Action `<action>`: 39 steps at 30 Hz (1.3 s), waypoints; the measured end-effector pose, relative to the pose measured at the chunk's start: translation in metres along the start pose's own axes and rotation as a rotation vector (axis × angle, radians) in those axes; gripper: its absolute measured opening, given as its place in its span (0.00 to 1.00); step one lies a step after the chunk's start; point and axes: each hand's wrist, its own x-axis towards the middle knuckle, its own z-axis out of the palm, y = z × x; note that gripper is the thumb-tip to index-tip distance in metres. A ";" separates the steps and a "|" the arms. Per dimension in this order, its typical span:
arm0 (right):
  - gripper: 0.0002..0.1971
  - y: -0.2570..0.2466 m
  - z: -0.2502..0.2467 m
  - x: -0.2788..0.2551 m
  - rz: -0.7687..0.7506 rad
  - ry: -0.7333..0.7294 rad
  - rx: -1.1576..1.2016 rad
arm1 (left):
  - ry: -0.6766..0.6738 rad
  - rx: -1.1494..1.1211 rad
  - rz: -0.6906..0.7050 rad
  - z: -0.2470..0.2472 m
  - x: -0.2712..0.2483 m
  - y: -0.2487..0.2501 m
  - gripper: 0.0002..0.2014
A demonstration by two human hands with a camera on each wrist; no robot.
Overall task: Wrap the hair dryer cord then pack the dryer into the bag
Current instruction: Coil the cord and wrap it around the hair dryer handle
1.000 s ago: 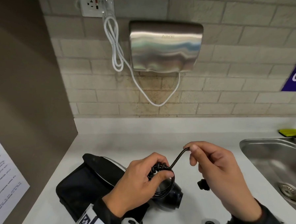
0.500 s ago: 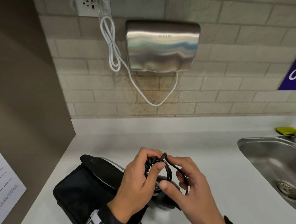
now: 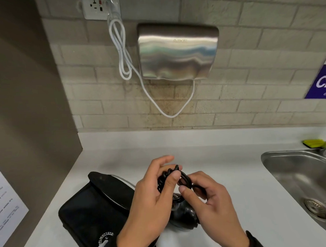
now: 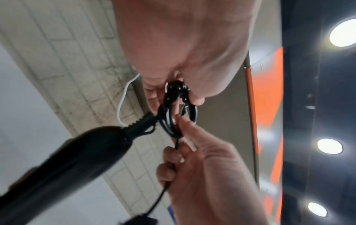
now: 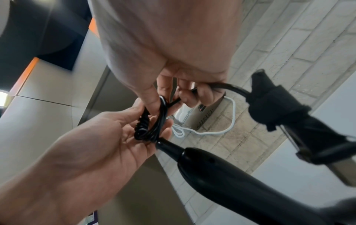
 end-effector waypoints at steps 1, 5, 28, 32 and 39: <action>0.05 -0.001 -0.002 0.001 -0.008 -0.014 -0.014 | -0.007 -0.060 -0.040 0.000 0.001 0.002 0.14; 0.06 -0.001 -0.007 0.007 -0.047 -0.082 -0.131 | 0.028 -0.173 -0.116 -0.002 0.005 0.007 0.10; 0.11 0.016 0.014 -0.005 -0.571 0.472 -0.843 | -0.024 -0.327 -0.391 -0.005 0.016 0.010 0.10; 0.08 0.014 0.016 -0.005 -0.512 0.507 -0.782 | -0.044 -0.310 -0.409 -0.004 0.015 0.008 0.10; 0.07 -0.019 0.013 0.000 0.072 0.234 -0.256 | 0.046 0.069 -0.057 0.002 0.018 -0.008 0.10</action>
